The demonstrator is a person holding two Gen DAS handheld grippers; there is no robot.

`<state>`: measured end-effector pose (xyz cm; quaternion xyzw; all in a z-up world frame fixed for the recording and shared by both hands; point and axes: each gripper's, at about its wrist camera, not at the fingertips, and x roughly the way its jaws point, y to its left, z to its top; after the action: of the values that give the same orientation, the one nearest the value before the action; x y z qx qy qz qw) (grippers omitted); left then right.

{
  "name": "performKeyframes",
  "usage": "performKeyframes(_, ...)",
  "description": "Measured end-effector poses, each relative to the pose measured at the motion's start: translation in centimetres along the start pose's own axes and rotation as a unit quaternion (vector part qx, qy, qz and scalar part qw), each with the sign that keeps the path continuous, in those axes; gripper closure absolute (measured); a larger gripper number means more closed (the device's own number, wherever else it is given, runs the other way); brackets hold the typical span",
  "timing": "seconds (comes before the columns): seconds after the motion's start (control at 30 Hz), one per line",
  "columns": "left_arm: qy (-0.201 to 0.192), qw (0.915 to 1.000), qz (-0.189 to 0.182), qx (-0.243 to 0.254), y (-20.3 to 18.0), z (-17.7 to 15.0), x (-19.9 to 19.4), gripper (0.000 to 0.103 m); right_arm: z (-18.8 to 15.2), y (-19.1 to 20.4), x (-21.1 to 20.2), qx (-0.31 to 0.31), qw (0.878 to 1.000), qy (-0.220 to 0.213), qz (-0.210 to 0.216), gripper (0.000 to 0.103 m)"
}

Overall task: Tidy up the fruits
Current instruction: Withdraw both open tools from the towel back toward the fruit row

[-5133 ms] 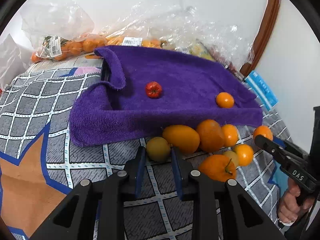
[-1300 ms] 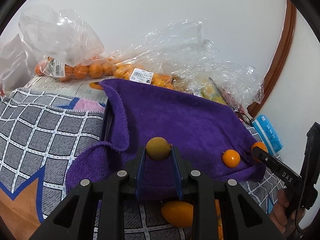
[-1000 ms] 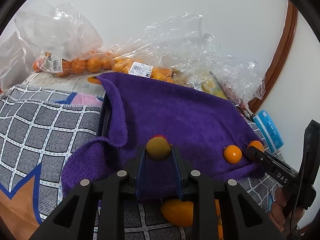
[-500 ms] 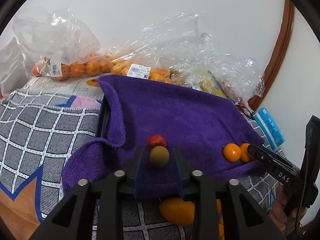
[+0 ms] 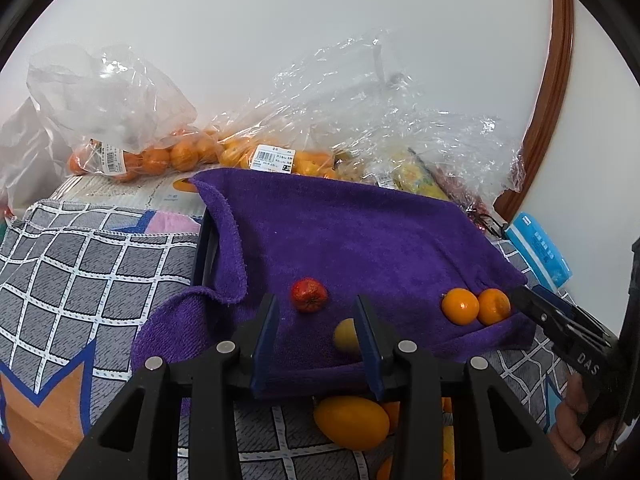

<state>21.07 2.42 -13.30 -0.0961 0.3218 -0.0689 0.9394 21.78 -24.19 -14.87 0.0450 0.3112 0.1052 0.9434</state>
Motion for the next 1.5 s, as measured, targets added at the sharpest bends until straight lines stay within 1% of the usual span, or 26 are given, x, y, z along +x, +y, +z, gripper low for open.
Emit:
performKeyframes(0.13,-0.005,1.0,-0.001,0.003,-0.2,-0.1,-0.5,0.065,-0.5,1.0,-0.4,-0.018,1.0,0.001,0.015,0.042)
performKeyframes(0.27,-0.012,0.9998,0.001,0.017,-0.7,-0.3,-0.9,0.064,-1.1,1.7,-0.7,-0.012,0.999,0.017,0.043,0.043)
performKeyframes(0.33,-0.013,0.9997,0.005,0.022,-0.9,-0.4,-0.9,0.064,-1.8,2.2,-1.1,-0.022,0.999,0.027,0.033,0.042)
performKeyframes(0.5,-0.008,0.9997,0.008,0.022,-0.8,-0.5,-1.2,0.063,-3.4,3.8,-2.4,-0.044,0.997,0.047,0.036,0.043)
performKeyframes(0.67,-0.017,0.9993,0.011,0.031,-1.0,-0.7,-1.9,0.063,-4.7,4.6,-2.8,-0.036,0.997,0.063,0.039,0.043)
performKeyframes(0.77,-0.022,0.9992,0.011,0.032,-0.9,-0.6,-2.2,0.063,-5.0,4.8,-2.8,-0.035,0.996,0.074,0.033,0.043)
performKeyframes(0.87,-0.023,0.9994,0.01,0.025,-0.6,-0.5,-2.4,0.062,-5.3,5.3,-2.8,-0.043,0.994,0.084,0.048,0.043)
performKeyframes(0.97,-0.025,0.9996,0.007,0.011,0.0,-0.2,-2.6,0.062,-5.4,6.0,-2.5,-0.057,0.993,0.096,0.045,0.046)
performKeyframes(1.07,-0.022,0.9997,0.005,-0.002,0.5,-0.1,-2.5,0.062,-5.5,6.7,-2.2,-0.071,0.991,0.102,0.053,0.057)
performKeyframes(1.2,-0.017,0.9998,0.002,-0.014,0.9,-0.1,-2.3,0.062,-5.7,7.0,-2.5,-0.079,0.99,0.101,0.055,0.063)
performKeyframes(1.27,-0.015,0.9998,0.002,-0.015,1.0,-0.1,-2.3,0.062,-5.8,6.8,-2.7,-0.077,0.99,0.101,0.056,0.063)
performKeyframes(1.37,-0.018,0.9997,0.002,-0.015,0.9,-0.1,-2.4,0.062,-5.9,6.5,-3.2,-0.078,0.991,0.097,0.043,0.063)
performKeyframes(1.47,-0.013,0.9998,0.002,-0.012,0.8,-0.1,-2.2,0.062,-6.4,6.2,-2.9,-0.077,0.989,0.116,0.044,0.064)
performKeyframes(1.5,-0.012,0.9999,0.001,-0.012,0.8,-0.1,-2.1,0.062,-6.5,6.1,-2.6,-0.075,0.988,0.127,0.044,0.066)
